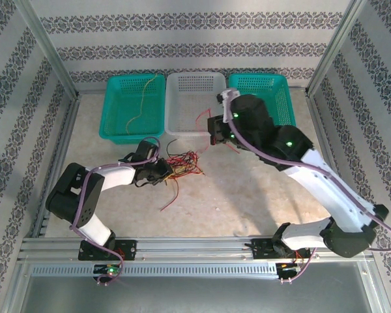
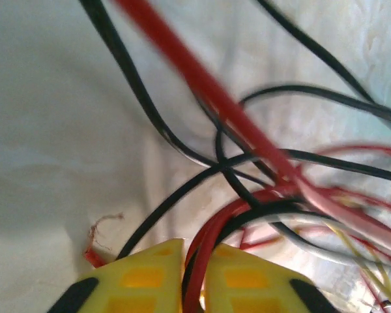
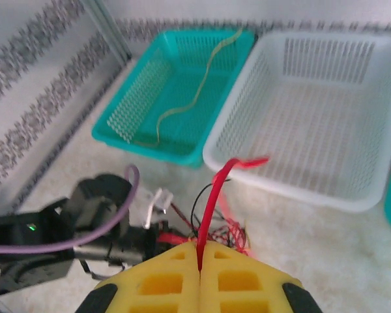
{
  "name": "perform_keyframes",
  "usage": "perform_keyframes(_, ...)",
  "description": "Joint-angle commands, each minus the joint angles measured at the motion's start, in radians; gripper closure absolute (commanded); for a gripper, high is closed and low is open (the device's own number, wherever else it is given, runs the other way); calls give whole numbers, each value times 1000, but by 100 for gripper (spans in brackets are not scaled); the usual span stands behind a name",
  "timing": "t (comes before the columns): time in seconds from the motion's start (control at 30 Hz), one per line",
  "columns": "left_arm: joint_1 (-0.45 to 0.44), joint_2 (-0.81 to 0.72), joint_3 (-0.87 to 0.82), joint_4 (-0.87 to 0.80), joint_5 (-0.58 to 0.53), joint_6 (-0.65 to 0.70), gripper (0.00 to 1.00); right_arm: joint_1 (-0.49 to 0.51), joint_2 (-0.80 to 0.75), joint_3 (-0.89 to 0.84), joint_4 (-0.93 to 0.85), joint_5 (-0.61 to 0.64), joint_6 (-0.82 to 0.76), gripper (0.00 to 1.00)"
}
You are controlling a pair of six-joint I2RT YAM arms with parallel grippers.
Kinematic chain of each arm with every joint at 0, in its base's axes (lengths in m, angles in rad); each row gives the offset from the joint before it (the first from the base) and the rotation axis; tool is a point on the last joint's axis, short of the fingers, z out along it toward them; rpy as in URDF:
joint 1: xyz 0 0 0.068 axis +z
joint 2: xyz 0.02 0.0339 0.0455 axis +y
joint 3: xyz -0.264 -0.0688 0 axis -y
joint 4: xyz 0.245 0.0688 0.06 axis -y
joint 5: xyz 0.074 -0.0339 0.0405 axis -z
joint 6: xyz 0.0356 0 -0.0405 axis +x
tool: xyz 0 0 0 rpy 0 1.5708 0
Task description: Untangle the cables
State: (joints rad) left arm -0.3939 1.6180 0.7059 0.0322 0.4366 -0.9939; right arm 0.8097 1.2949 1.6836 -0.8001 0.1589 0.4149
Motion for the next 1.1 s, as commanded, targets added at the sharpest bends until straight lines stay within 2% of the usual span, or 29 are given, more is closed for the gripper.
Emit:
perform_keyframes(0.0, -26, 19, 12, 13, -26, -10, 92, 9, -45, 94, -39, 77, -78, 100)
perform_keyframes(0.3, -45, 15, 24, -30, -45, 9, 96, 12, -99, 274, -27, 106, -185, 100)
perform_keyframes(0.43, -72, -20, 58, -111, -99, 64, 95, 11, -126, 286, 12, 112, -214, 100)
perform_keyframes(0.63, -75, -53, 77, -158, -113, 85, 92, 11, -123, 276, 24, 126, -232, 100)
perform_keyframes(0.67, -74, -68, 85, -169, -112, 89, 89, 11, -123, 270, 24, 125, -231, 100)
perform_keyframes(0.83, -79, -236, 125, -216, -91, 129, 53, 11, -118, 238, 25, 93, -225, 100)
perform_keyframes(0.93, -86, -346, 180, -256, -98, 157, 41, 11, -115, 210, 30, 85, -215, 100)
perform_keyframes(1.07, -106, -407, 291, -307, -79, 236, 39, 11, -117, 158, 55, 61, -198, 100)
